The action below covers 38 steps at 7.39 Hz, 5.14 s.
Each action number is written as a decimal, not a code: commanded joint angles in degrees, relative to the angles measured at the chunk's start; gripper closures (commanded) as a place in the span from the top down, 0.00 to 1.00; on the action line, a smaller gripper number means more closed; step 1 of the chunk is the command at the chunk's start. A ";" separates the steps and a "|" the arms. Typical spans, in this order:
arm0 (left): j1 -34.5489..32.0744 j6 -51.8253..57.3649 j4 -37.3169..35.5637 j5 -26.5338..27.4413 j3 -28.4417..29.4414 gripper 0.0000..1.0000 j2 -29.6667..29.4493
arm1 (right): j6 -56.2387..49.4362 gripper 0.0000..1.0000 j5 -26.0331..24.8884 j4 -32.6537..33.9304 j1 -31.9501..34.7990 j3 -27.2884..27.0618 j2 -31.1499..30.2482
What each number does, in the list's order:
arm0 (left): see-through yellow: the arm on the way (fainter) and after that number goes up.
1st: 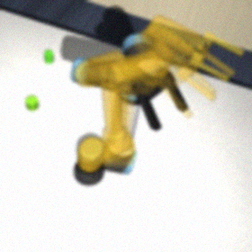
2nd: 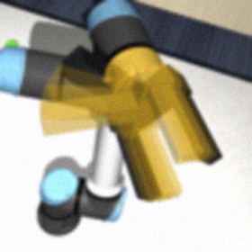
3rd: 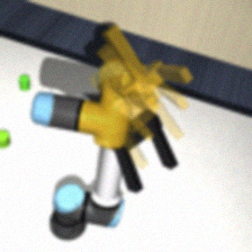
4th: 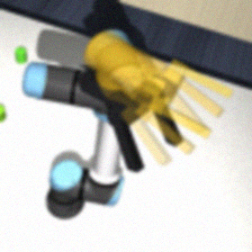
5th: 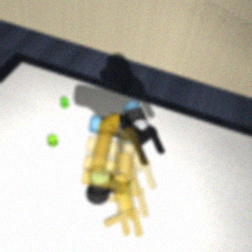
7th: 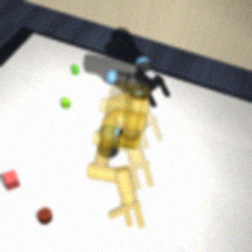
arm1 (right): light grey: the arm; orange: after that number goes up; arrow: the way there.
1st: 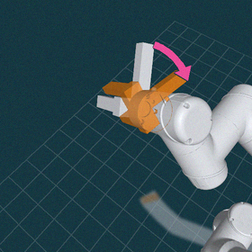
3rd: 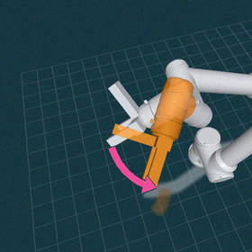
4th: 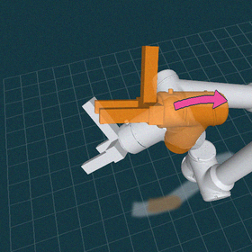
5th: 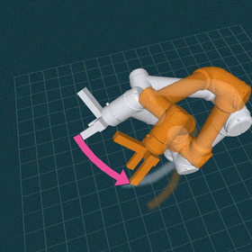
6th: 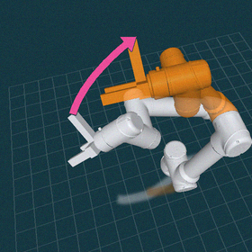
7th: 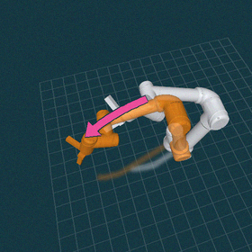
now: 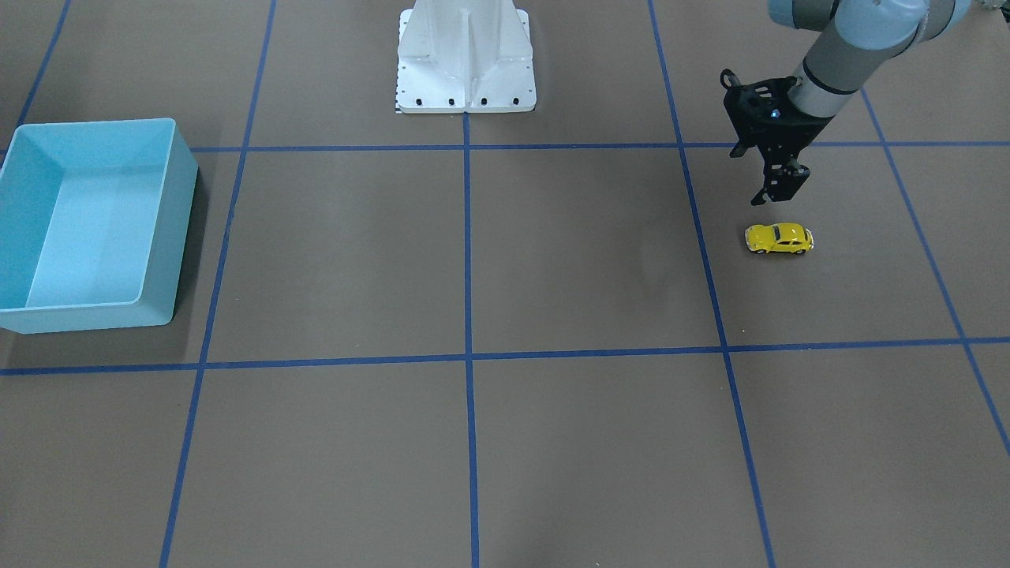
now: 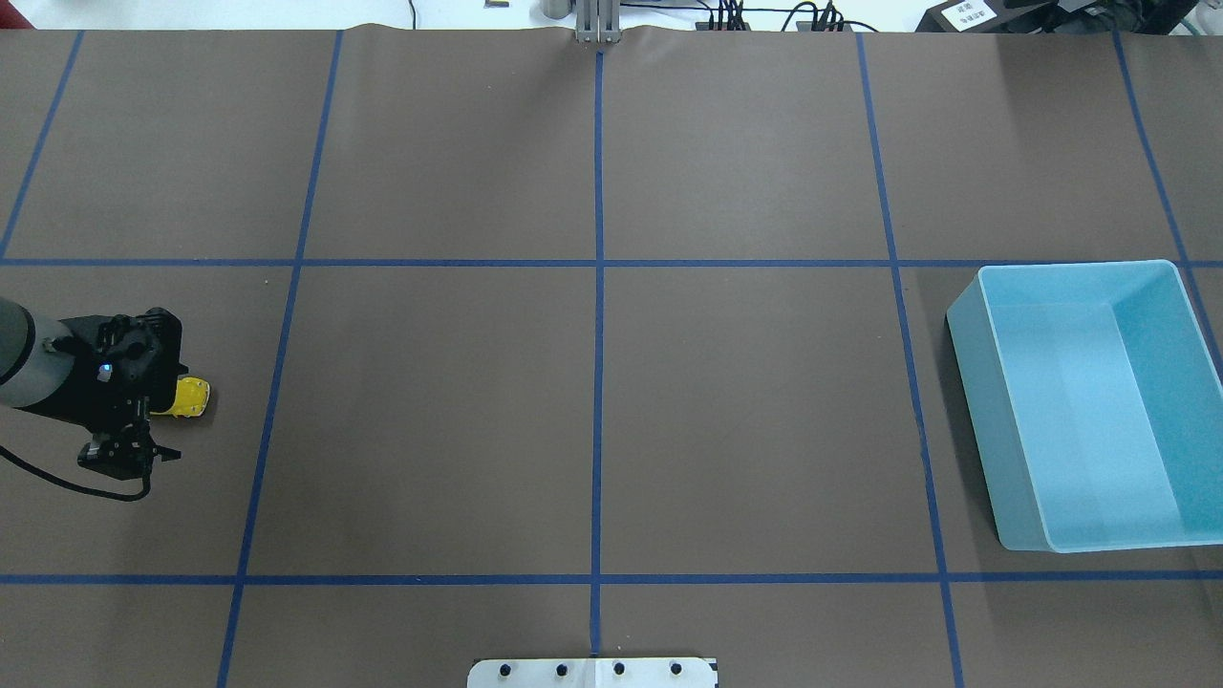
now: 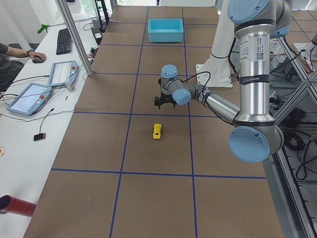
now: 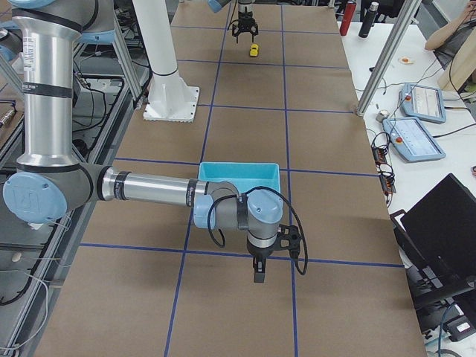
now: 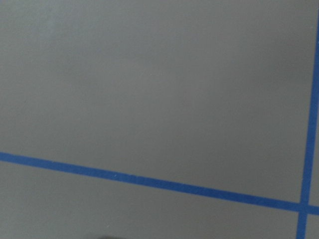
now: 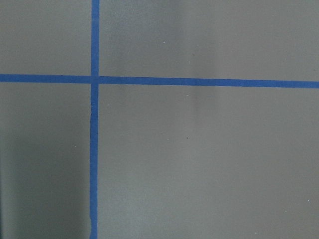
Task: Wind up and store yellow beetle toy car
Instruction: 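Press the car down with the left gripper and push it toward the bin, then drag the pressed car back toward the left arm to wind it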
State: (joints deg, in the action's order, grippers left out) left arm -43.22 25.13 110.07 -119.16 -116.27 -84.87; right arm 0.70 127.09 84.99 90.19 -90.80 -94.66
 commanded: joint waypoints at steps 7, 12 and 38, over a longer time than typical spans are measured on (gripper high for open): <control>-4.41 11.16 4.98 -3.09 10.19 1.00 0.06 | 0.00 0.99 0.00 0.00 -0.02 0.01 -0.18; -4.42 11.08 7.61 -2.39 15.45 1.00 -1.70 | 0.09 0.99 0.00 0.00 0.07 0.01 -0.18; -0.82 6.07 22.12 -9.60 20.74 0.06 -8.29 | 0.09 0.99 0.00 0.00 0.07 0.09 -0.35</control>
State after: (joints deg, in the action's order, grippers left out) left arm -44.05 31.20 132.21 -128.49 -95.79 -93.49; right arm 0.79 127.09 84.99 90.26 -90.71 -95.03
